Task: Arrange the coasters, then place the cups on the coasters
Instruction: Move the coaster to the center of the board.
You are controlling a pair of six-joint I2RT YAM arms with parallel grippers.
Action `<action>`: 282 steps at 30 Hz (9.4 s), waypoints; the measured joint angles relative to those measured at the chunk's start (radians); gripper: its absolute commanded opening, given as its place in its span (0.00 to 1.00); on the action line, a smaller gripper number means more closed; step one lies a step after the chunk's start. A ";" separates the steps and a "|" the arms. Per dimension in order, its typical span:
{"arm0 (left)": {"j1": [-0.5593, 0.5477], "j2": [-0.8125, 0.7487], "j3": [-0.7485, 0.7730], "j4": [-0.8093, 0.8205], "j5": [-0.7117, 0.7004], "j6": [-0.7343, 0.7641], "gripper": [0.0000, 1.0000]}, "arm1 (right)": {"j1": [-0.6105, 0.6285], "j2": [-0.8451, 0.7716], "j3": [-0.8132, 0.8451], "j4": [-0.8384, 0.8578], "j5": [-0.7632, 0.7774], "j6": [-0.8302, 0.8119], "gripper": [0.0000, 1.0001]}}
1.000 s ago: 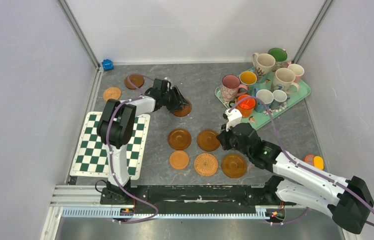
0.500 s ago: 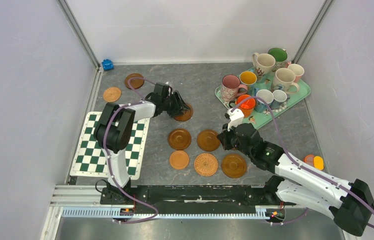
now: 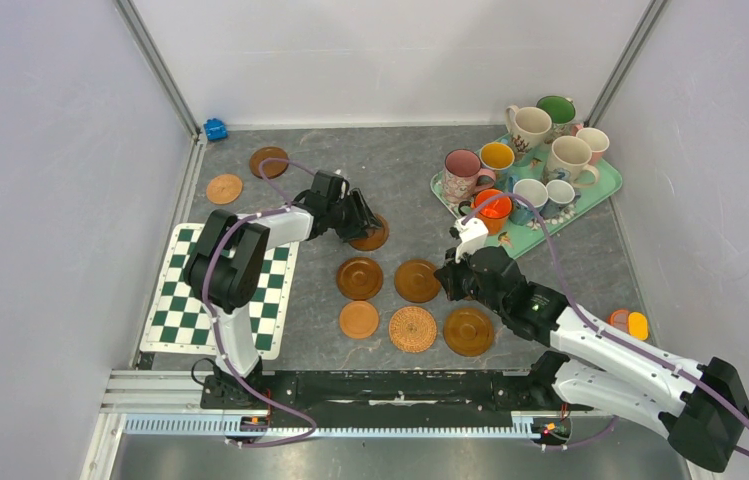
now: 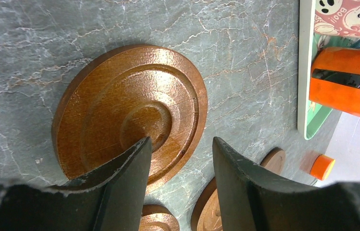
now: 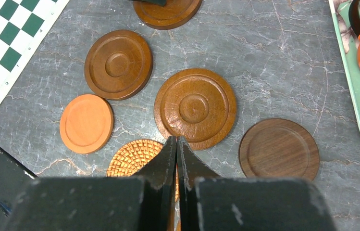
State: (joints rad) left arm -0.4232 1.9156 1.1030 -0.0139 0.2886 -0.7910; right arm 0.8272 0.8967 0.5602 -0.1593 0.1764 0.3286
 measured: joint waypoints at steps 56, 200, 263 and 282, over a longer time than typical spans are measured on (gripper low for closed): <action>0.498 0.403 0.594 0.026 -0.204 0.015 0.02 | 0.000 0.302 0.183 -0.045 -0.003 -0.019 0.00; 0.776 0.300 0.541 -0.303 -0.156 0.038 0.33 | 0.000 0.228 0.153 0.021 -0.039 0.000 0.00; 0.174 0.695 1.044 -0.194 0.108 -0.237 0.36 | -0.003 0.188 0.137 0.037 -0.016 -0.034 0.00; 0.165 0.694 1.053 -0.187 0.119 -0.237 0.43 | -0.005 0.158 0.129 0.030 -0.013 -0.033 0.00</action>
State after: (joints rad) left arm -0.2584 2.6095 2.1563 -0.2008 0.4080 -1.0283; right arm 0.8219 1.0542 0.6888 -0.1291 0.1631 0.2955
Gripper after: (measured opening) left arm 0.412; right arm 0.004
